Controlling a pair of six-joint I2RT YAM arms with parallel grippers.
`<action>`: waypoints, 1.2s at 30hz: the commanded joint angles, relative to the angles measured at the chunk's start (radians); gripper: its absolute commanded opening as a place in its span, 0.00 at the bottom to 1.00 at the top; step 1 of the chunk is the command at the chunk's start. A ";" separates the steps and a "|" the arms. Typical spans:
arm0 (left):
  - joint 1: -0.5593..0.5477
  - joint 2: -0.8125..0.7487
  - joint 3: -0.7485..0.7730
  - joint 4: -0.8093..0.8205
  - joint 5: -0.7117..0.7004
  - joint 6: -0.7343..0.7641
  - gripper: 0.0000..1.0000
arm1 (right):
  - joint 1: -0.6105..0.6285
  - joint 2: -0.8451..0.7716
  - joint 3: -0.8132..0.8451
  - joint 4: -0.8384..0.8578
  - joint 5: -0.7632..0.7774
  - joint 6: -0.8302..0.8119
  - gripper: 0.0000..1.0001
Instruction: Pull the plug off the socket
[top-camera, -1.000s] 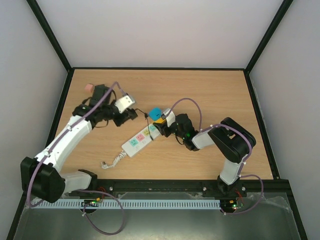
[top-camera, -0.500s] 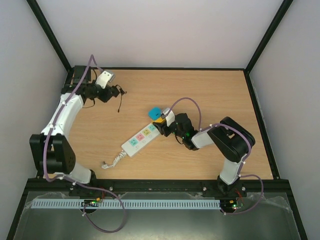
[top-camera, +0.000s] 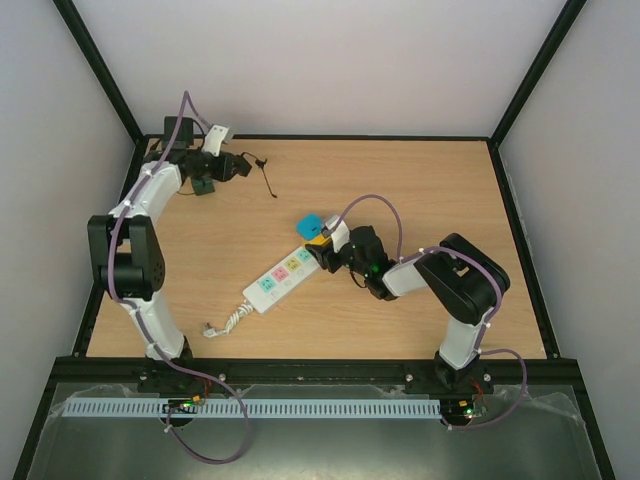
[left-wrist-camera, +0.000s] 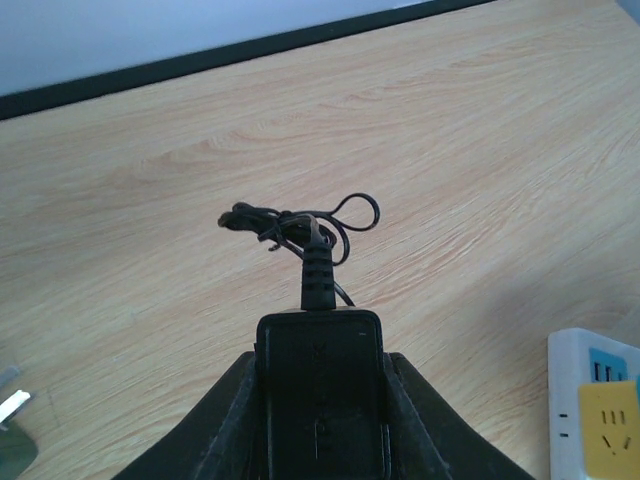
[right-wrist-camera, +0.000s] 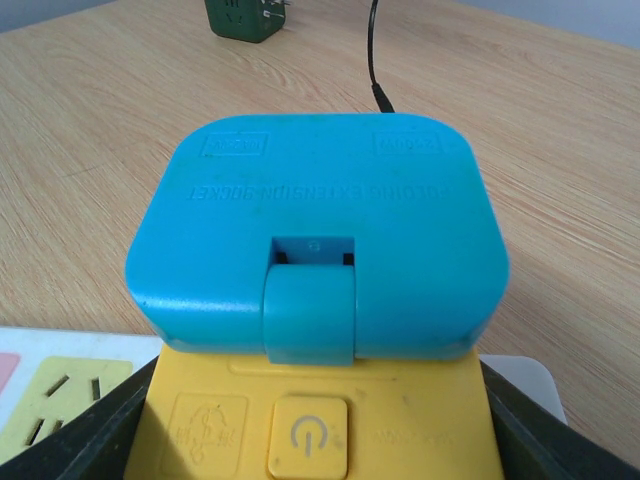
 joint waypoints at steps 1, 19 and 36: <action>0.004 0.081 0.044 0.039 0.024 -0.042 0.03 | -0.009 0.056 -0.017 -0.159 0.028 -0.013 0.28; 0.023 0.342 0.160 0.012 -0.025 -0.019 0.06 | -0.009 0.062 -0.014 -0.163 0.019 -0.017 0.28; 0.105 0.421 0.216 -0.017 0.060 -0.071 0.59 | -0.009 0.064 -0.015 -0.161 0.004 -0.021 0.28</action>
